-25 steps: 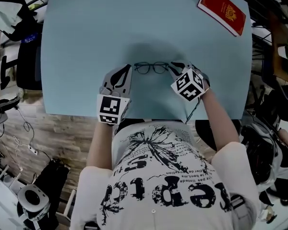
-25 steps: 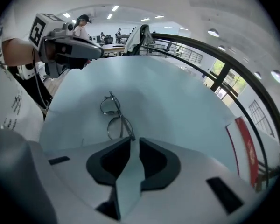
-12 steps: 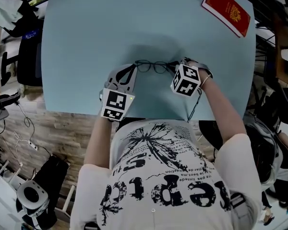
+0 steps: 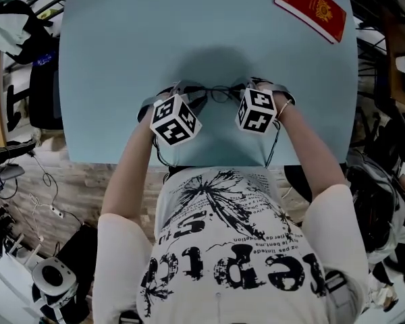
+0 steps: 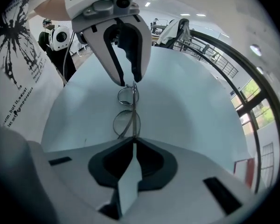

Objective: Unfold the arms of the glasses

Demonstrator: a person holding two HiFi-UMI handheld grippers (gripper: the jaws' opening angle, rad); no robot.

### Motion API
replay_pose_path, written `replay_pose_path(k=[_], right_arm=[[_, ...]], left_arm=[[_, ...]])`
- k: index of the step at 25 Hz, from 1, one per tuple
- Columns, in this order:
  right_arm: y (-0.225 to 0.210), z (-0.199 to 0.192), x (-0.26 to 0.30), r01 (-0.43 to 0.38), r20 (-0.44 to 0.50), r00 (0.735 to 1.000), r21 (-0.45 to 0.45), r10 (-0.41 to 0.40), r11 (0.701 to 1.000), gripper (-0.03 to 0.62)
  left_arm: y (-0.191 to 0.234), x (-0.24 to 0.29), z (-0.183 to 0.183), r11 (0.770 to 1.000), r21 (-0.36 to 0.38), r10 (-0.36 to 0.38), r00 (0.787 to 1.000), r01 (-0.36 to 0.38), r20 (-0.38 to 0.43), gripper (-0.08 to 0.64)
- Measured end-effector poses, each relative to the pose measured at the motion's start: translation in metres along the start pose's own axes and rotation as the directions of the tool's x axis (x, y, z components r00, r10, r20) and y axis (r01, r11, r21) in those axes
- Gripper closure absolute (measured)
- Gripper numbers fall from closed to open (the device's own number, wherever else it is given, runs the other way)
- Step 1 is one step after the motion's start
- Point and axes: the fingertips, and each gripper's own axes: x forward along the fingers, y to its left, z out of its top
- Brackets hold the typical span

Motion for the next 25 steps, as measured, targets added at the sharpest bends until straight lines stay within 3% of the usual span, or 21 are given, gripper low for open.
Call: replay_pose_path(k=[3,6,9,12,18,25], right_arm=[[-0.001,-0.003,-0.002,0.008,-0.006,1.000,-0.003,-0.008,1.000,0.557],[0.001,-0.003,-0.003,0.001,-0.004,1.000,0.013,-0.001,1.000,0.557],[0.002,-0.003,-0.002,-0.007,0.000,1.000,0.031,0.007,0.999,0.557],[0.002,-0.007,-0.003,-0.013,0.003,1.000,0.046,0.013,0.999,0.557],[0.005,-0.018,-0.003,-0.023,0.009,1.000,0.062,0.023,0.998,0.557],[0.008,-0.025,-0.005,-0.032,0.018,0.999,0.091,0.031,0.995,0.557]], left_arm=[[0.003,0.013,0.018,0.992,0.127,-0.016,0.999,0.021,-0.042,0.454],[-0.002,0.028,0.024,0.967,0.250,-0.030,0.996,0.051,-0.088,0.454],[-0.013,0.038,0.024,0.940,0.324,-0.067,0.991,0.102,-0.118,0.454],[-0.022,0.047,0.024,0.924,0.359,-0.088,0.987,0.132,-0.135,0.456],[-0.021,0.057,0.027,0.907,0.408,-0.051,0.990,0.101,-0.131,0.521],[-0.022,0.043,0.034,0.915,0.395,-0.062,0.996,0.084,-0.067,0.528]])
